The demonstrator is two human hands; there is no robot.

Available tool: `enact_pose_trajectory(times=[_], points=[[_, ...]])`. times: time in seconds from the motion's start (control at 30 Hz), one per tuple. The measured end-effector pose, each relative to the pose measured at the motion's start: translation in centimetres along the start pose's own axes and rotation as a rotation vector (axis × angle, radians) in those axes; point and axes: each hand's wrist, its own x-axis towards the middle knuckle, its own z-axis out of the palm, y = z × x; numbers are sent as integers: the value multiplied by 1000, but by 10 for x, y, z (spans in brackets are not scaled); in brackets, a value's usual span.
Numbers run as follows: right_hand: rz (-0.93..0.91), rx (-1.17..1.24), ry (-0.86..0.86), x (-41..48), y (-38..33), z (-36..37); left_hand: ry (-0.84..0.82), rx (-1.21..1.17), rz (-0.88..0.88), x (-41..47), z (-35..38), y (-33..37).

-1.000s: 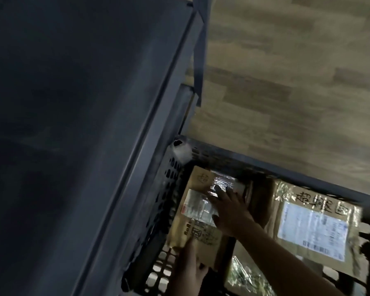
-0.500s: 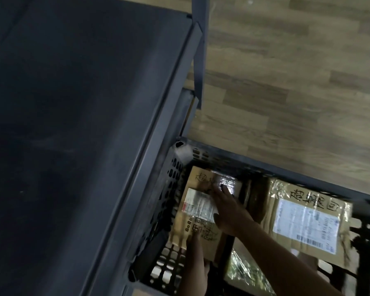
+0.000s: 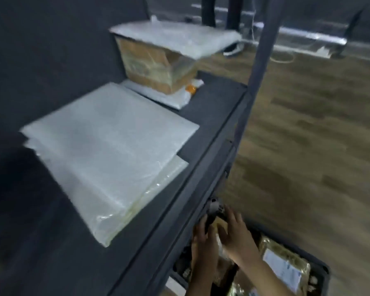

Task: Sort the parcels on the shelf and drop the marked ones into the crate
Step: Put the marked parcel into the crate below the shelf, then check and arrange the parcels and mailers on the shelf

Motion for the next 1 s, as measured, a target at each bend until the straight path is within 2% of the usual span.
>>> enact_pose_trajectory(times=[0.2,0.3,0.43,0.6,0.7,0.87,1.0], points=[[-185,-57,27,-76,-88,-70,125,-97,52,-110,-80,71],[-268,-114,-33,-114,-131,-94,179,-151,29,-160,-125,85],[-379,-188,-72,-146,-177,-106,343,-130,45,-199,-180,81],[-453,-296,-84,-160,-223,-102,422,-113,52,-212,-237,67],[-474,-342,-64,-159,-245,-98,466,-112,59,-211,-260,82],[-440,-419,11,-143,-277,-88,440,-78,120,-194,-292,87],[-358,-486,31,-116,-295,-74,390,-57,75,-162,-314,93]])
